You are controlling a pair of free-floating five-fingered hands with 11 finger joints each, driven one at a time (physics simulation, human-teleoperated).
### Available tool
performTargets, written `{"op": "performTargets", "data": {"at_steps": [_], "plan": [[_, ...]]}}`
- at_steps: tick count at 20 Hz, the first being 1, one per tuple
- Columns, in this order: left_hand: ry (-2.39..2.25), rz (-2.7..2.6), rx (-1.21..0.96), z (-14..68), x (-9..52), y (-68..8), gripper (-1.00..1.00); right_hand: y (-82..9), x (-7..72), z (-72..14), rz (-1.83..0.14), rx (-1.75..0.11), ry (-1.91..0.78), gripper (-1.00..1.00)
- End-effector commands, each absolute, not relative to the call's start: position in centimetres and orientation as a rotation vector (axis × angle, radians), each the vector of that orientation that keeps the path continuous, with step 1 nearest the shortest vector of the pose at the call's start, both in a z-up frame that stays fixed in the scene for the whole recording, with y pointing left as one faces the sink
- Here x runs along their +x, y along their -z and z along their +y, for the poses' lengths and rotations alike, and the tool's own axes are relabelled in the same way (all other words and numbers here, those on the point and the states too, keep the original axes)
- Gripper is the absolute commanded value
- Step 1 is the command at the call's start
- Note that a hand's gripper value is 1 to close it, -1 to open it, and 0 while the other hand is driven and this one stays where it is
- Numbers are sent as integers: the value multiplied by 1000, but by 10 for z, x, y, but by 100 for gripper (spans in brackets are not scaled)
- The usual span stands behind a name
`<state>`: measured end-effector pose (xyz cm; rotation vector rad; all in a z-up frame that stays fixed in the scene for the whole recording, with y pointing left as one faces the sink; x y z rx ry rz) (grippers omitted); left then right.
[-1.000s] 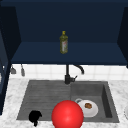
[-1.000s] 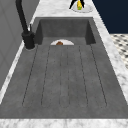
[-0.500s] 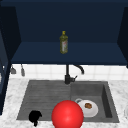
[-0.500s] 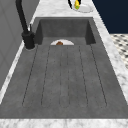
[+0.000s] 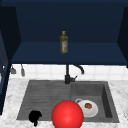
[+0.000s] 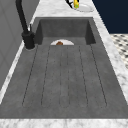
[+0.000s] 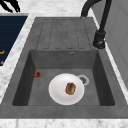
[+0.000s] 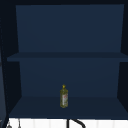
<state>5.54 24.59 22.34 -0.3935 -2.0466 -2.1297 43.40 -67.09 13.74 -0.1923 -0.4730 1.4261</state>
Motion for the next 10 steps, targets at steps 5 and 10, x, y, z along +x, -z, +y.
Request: {"op": "performTargets", "data": {"at_steps": [5,10], "plan": [[2130,-2047,-393,246,55,-223,0,-150,435,-668,-520,-291,-1382,100],[2130,-2047,-393,246,55,-223,0,-158,424,-666,-508,-271,-1409,100]]}}
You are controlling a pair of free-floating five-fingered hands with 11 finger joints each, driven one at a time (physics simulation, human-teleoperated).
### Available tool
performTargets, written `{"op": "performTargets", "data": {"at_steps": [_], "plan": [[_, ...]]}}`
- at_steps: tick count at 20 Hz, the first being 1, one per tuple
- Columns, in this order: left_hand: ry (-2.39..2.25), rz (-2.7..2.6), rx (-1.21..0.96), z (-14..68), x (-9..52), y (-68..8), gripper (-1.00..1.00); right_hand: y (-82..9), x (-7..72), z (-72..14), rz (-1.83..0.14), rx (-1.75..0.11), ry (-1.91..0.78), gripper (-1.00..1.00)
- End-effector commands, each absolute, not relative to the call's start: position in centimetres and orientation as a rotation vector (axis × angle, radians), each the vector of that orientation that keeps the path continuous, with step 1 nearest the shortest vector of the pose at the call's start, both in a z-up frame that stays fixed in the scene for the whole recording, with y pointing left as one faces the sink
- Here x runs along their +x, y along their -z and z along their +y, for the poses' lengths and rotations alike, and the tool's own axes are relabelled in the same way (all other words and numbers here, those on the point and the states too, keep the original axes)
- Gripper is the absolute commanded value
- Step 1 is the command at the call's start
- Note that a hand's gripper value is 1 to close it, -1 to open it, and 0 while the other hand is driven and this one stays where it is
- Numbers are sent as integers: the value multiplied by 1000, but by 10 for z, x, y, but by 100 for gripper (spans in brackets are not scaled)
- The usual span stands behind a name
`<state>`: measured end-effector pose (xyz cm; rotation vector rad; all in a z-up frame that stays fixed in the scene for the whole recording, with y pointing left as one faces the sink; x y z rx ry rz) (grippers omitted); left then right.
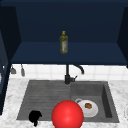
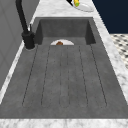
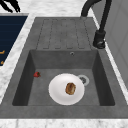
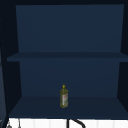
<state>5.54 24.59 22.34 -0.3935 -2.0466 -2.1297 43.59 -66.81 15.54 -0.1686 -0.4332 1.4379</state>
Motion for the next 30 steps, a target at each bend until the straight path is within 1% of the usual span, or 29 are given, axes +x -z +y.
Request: {"op": "performTargets", "data": {"at_steps": [1,2,4,8,10,14,20,23,28,30], "plan": [[2130,-2047,-393,246,55,-223,0,-158,421,-665,-502,-273,-1413,100],[2130,-2047,-393,246,55,-223,0,-157,418,-661,-489,-270,-1416,-100],[2130,-2047,-393,246,55,-223,0,-156,430,-657,-429,-237,-1406,-100],[2130,-2047,-393,246,55,-223,0,-152,441,-655,-427,-241,-1412,-100],[2130,-2047,-393,246,55,-223,0,-154,443,-655,-446,-261,-1406,-100],[2130,-2047,-393,246,55,-223,0,-163,436,-657,-542,-359,-1355,-100],[2130,-2047,-393,246,55,-223,0,-171,404,-664,-659,-446,-1318,-100],[2130,-2047,-393,246,55,-223,0,-174,387,-669,-672,-474,-1273,-100],[2130,-2047,-393,246,55,-223,0,-166,352,-680,-698,-496,-1259,-100],[2130,-2047,-393,246,55,-223,0,-170,341,-691,-710,-473,-1258,-100]]}}
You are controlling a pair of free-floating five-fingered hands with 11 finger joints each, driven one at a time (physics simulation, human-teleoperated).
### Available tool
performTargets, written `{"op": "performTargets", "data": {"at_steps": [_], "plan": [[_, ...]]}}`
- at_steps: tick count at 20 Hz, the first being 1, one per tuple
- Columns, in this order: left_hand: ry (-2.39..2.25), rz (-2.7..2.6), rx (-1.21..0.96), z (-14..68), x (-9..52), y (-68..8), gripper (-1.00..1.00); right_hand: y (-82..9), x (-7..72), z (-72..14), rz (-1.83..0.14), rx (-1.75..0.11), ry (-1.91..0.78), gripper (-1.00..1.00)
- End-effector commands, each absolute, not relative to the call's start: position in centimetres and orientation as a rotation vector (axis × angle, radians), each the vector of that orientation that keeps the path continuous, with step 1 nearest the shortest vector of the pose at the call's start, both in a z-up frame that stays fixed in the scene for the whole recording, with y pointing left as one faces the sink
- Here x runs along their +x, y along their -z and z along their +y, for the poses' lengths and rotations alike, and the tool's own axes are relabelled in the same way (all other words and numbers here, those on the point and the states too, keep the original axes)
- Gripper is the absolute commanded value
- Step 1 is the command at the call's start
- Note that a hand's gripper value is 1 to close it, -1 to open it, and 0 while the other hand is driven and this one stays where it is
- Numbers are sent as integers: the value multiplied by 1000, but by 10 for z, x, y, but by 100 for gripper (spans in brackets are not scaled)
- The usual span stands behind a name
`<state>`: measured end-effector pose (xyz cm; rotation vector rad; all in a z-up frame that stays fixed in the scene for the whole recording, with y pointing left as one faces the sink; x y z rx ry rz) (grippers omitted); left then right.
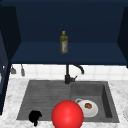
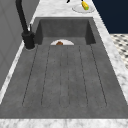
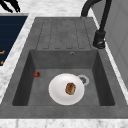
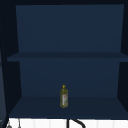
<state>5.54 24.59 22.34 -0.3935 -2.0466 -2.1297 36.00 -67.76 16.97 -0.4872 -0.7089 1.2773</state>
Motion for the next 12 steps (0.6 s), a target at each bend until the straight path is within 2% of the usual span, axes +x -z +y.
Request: {"op": "performTargets", "data": {"at_steps": [1,9,12], "plan": [[2130,-2047,-393,246,55,-223,0,-170,334,-695,-717,-469,-1258,-100],[2130,-2047,-393,246,55,-223,0,-159,279,-704,-805,-574,-1248,-100],[2130,-2047,-393,246,55,-223,0,-145,284,-694,-764,-628,-1253,-100]]}}
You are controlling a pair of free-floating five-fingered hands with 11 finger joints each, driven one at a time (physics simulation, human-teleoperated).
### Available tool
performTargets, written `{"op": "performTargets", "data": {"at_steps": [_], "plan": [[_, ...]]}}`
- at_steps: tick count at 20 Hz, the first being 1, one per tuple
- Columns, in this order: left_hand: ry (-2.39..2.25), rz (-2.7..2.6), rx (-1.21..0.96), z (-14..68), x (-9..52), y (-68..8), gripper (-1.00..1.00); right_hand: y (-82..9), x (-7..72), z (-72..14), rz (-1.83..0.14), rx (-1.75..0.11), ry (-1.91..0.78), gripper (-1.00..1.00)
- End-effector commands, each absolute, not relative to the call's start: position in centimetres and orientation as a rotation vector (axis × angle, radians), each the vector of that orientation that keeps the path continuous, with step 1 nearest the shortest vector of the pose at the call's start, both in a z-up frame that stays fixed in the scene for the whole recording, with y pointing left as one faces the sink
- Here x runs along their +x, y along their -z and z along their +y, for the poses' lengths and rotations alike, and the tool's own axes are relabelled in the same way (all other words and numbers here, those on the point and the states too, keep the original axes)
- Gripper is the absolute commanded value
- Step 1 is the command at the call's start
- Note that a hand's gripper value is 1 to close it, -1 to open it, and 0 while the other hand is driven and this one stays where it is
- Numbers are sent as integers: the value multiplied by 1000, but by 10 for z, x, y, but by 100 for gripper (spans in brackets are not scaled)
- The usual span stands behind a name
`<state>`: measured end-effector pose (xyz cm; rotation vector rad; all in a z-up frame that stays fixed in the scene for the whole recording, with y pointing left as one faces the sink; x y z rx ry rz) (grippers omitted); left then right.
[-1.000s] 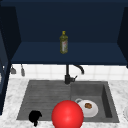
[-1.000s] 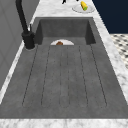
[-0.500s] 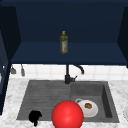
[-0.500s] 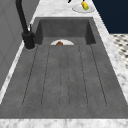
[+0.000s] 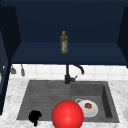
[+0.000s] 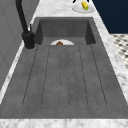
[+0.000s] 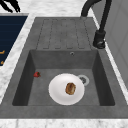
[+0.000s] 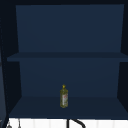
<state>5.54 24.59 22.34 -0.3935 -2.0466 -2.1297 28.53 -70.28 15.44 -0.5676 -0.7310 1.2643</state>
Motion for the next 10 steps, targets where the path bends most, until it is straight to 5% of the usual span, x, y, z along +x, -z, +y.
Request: {"op": "performTargets", "data": {"at_steps": [1,10], "plan": [[2130,-2047,-393,246,55,-223,0,-141,283,-693,-759,-643,-1254,-100],[2130,-2047,-393,246,55,-223,0,-106,257,-688,-875,-746,-1194,-100]]}}
